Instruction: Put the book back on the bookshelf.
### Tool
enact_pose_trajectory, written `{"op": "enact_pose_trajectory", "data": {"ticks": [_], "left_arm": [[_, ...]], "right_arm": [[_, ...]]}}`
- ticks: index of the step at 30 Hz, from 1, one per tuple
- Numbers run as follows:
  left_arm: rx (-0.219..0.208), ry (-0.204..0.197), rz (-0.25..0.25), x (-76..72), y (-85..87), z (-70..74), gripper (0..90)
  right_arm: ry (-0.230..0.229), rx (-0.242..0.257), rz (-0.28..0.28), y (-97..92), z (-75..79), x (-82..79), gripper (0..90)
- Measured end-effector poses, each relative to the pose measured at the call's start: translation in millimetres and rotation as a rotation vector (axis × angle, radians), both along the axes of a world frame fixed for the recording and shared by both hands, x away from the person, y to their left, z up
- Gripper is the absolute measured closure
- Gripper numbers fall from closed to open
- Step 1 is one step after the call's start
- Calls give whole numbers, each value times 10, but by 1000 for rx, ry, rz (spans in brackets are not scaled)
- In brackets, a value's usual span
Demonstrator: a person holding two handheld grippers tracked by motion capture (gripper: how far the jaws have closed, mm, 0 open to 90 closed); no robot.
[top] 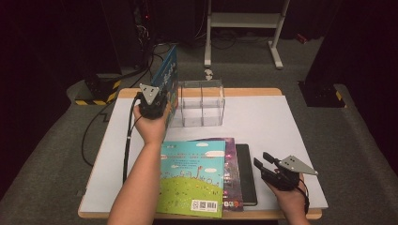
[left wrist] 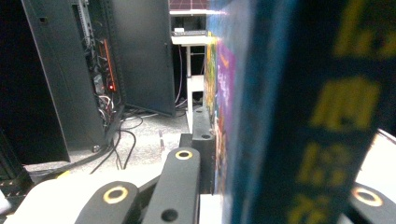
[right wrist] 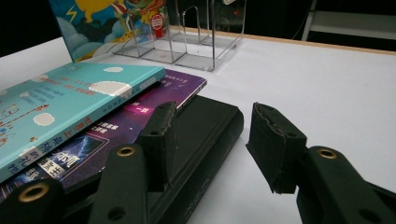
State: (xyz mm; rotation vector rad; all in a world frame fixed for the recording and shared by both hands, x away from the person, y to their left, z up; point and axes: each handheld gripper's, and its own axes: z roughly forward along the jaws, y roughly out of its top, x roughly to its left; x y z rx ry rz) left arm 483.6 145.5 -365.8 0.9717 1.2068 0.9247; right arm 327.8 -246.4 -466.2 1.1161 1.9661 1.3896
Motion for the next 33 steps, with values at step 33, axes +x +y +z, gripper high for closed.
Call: {"op": "enact_pose_trajectory", "data": {"ticks": [33], "left_arm": [[0, -20, -10, 47, 7, -59, 809]], "right_arm": [[4, -4, 6, 18, -7, -6, 513]]}}
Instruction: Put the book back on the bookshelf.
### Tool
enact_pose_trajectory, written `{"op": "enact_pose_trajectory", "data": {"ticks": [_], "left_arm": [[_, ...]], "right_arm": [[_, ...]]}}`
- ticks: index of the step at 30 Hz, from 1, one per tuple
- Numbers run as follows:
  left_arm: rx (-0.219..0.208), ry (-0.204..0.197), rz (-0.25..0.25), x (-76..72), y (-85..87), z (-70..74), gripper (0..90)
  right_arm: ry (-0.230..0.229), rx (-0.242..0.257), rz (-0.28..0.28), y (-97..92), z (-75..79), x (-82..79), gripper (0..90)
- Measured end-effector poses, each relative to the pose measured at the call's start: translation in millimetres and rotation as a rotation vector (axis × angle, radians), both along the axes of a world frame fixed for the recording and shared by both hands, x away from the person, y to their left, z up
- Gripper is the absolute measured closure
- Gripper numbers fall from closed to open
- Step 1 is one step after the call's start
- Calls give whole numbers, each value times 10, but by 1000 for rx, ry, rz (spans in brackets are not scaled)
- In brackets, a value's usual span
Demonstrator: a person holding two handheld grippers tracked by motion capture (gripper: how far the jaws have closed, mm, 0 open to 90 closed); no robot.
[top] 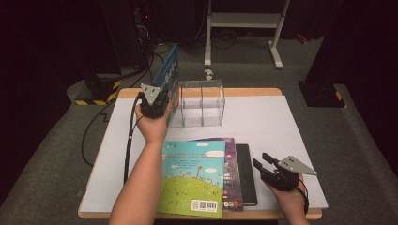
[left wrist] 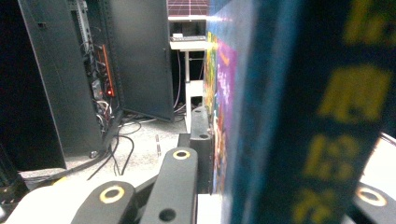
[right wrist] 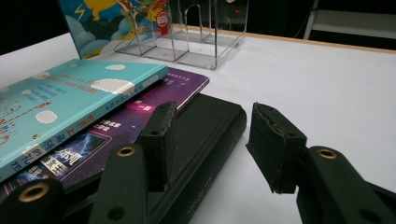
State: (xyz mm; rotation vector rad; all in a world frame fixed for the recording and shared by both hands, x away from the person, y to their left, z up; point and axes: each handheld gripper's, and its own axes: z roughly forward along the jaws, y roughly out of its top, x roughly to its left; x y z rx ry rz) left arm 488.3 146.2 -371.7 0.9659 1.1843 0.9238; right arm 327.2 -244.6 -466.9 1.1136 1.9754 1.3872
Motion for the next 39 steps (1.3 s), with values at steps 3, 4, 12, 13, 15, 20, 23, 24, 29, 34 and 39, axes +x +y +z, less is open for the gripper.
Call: {"op": "enact_pose_trajectory", "data": {"ticks": [3, 4, 12, 13, 15, 20, 23, 24, 29, 34, 39], "left_arm": [[-8, 5, -1, -13, 14, -21, 806], [-8, 7, -1, -19, 20, -28, 805], [-3, 11, 4, -65, 32, -64, 801], [10, 15, 13, -69, 23, -68, 798], [30, 26, 22, -72, 21, -81, 786], [62, 39, 25, -103, 50, -129, 773], [82, 37, 29, -128, 61, -141, 779], [87, 35, 34, -132, 57, -142, 783], [136, 30, 58, -143, 44, -155, 785], [158, 29, 83, -140, 33, -164, 785], [166, 26, 96, -137, 10, -169, 787]], "right_arm": [[0, -2, 1, 3, -2, 0, 513], [0, -2, 2, 4, -2, 0, 513], [3, -3, 3, 9, -9, 1, 513], [3, -3, 3, 9, -10, 1, 513], [4, -3, 4, 10, -10, 1, 514], [7, -2, 4, 7, -12, 4, 513], [7, -3, 5, 10, -16, 4, 513], [8, -5, 5, 12, -18, 4, 513], [10, -9, 6, 24, -27, 4, 513], [12, -11, 6, 29, -34, 5, 513], [12, -10, 6, 23, -34, 5, 514]]}}
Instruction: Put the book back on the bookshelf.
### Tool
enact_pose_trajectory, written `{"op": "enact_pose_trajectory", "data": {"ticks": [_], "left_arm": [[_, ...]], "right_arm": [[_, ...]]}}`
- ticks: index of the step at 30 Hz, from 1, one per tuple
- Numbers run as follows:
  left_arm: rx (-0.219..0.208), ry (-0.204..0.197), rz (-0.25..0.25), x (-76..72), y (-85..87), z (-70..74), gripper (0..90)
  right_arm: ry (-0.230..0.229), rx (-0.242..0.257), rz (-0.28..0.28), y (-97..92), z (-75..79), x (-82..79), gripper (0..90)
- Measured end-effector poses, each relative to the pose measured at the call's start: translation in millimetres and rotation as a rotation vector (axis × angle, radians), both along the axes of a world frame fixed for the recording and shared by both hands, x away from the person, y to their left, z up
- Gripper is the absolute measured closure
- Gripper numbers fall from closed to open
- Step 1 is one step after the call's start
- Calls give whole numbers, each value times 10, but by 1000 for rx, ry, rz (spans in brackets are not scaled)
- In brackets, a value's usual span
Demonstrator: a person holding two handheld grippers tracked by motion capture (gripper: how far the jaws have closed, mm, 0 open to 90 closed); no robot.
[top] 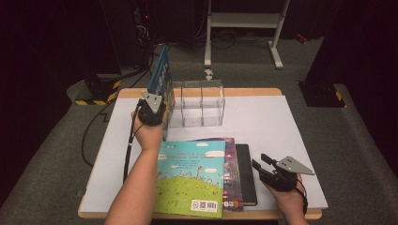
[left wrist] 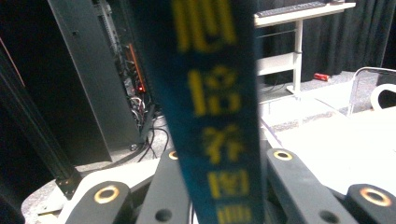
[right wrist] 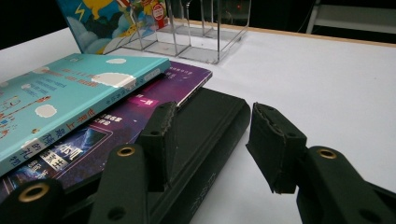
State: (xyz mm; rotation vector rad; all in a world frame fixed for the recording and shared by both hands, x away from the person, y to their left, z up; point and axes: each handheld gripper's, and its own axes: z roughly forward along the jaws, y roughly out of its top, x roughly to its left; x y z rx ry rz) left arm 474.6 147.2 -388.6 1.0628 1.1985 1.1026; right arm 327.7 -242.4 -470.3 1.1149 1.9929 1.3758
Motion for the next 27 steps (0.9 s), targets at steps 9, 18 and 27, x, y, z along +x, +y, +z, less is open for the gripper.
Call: {"op": "enact_pose_trajectory", "data": {"ticks": [9, 18, 27], "left_arm": [[-31, -3, 23, -4, 26, 2, 787], [-39, -1, 46, -12, 65, 1, 781], [-37, -2, 58, -11, 48, -2, 779]], "right_arm": [[0, -1, 1, 4, 1, -2, 514], [1, -2, 2, 11, -1, -2, 514], [0, -3, 3, 13, -3, -3, 515]]}}
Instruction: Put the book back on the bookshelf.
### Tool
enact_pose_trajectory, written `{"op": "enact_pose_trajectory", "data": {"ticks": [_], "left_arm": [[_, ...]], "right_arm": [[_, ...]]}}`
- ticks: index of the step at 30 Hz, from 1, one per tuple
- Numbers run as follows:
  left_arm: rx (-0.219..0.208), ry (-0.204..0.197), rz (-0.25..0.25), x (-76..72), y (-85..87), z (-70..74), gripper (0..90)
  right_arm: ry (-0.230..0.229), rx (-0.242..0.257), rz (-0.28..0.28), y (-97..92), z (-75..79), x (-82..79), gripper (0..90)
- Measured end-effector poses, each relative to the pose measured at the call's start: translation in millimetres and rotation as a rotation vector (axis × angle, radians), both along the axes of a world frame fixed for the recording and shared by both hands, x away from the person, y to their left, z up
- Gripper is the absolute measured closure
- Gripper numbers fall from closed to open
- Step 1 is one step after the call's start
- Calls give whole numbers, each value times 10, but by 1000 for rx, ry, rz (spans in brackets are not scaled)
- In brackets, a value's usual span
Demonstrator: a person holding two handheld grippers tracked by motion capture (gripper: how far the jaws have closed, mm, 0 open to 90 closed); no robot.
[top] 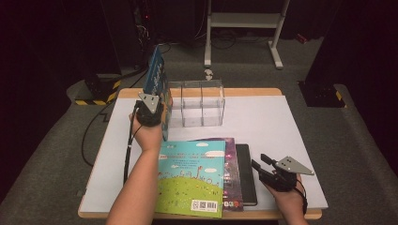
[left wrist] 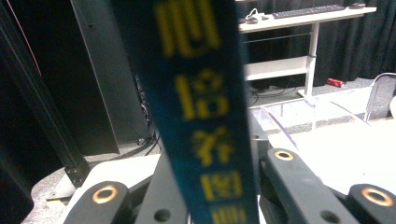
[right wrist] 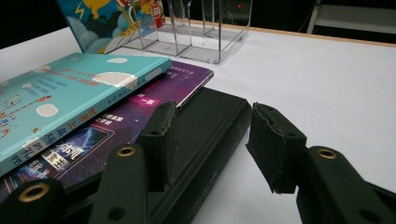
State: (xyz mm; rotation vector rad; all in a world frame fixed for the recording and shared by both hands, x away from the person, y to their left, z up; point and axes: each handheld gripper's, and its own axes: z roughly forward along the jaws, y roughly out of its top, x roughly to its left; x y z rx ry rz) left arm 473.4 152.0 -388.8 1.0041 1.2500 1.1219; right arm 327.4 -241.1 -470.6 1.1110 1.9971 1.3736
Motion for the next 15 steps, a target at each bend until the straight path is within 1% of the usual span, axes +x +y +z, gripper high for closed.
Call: {"op": "enact_pose_trajectory", "data": {"ticks": [3, 8, 9, 12, 13, 15], "left_arm": [[-2, 0, -1, 0, -1, 0, 778], [-29, 4, -14, -1, 15, 12, 772], [-38, 11, -28, -2, 29, 15, 761], [-54, 19, -34, 7, 38, 8, 749], [-65, 29, -40, 5, 54, 2, 707], [-78, 36, -48, 2, 69, -6, 668]], "right_arm": [[-1, 0, 1, 1, 1, -1, 514], [-1, 0, 1, 0, 3, -1, 514], [-1, 0, 2, 1, 3, -1, 514], [-1, 0, 2, 4, 2, -1, 514], [0, -2, 4, 7, 2, -3, 514], [0, -2, 3, 10, 2, -5, 514]]}}
